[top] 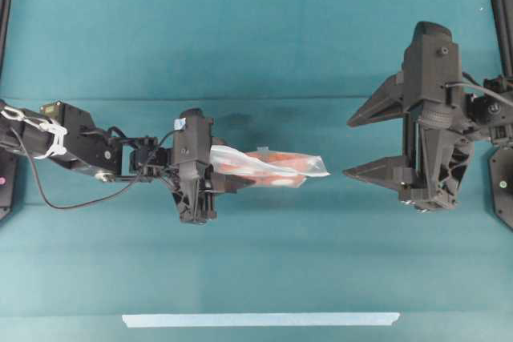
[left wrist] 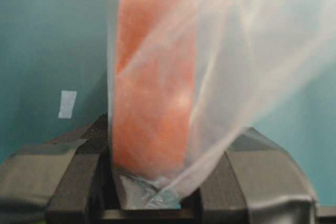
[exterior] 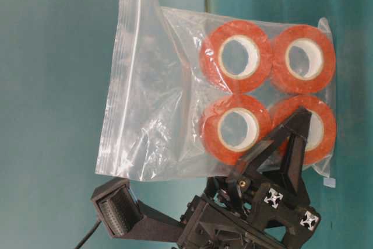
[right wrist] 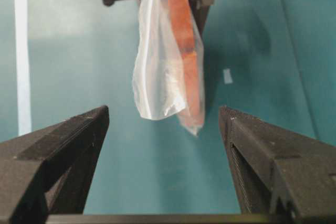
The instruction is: Hand over the clear zip bag and make it stand upright.
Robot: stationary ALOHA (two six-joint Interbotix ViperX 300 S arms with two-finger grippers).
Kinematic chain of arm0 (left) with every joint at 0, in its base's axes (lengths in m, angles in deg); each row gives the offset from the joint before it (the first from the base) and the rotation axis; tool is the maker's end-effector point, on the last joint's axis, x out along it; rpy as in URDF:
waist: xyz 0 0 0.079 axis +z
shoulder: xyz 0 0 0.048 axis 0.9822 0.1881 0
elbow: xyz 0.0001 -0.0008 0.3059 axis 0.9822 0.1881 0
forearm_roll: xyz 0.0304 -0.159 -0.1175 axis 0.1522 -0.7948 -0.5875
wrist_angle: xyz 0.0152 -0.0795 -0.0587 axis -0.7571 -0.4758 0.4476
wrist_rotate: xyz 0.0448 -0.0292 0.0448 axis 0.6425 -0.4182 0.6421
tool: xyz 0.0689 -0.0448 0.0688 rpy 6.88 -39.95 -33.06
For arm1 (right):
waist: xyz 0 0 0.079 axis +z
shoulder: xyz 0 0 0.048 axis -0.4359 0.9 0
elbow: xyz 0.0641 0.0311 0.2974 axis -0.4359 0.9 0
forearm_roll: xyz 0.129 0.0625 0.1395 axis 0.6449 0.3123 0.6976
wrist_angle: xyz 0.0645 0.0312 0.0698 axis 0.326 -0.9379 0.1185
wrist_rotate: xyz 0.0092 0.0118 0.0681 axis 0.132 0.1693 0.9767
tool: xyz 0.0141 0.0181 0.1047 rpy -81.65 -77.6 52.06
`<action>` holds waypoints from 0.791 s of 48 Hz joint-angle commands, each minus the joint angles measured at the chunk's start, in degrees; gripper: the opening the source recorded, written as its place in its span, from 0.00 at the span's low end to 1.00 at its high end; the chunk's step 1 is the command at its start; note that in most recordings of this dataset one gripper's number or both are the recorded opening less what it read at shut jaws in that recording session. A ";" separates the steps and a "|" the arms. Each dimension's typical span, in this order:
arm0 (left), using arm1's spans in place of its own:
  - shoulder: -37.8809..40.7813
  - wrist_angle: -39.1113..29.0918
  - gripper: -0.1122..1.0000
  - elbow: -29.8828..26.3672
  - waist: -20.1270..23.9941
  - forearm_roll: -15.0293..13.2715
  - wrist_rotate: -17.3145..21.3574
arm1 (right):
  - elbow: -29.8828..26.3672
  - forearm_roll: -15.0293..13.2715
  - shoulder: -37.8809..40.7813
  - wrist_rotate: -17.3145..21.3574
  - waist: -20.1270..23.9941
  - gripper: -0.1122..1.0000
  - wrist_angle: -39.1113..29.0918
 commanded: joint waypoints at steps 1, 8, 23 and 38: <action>-0.62 0.18 0.32 -0.18 -0.18 0.09 -0.18 | -0.35 0.09 -0.70 0.62 0.09 0.89 0.35; -0.62 0.18 0.32 -0.18 -0.09 0.00 -0.18 | -0.35 0.09 -0.70 0.62 0.18 0.89 0.35; -0.62 0.09 0.32 -0.18 -0.09 0.00 -0.18 | 0.00 0.09 -0.70 0.62 0.09 0.89 0.35; -0.62 0.00 0.32 -0.18 -0.09 0.00 -0.18 | 0.18 0.09 -0.70 0.62 0.18 0.89 0.35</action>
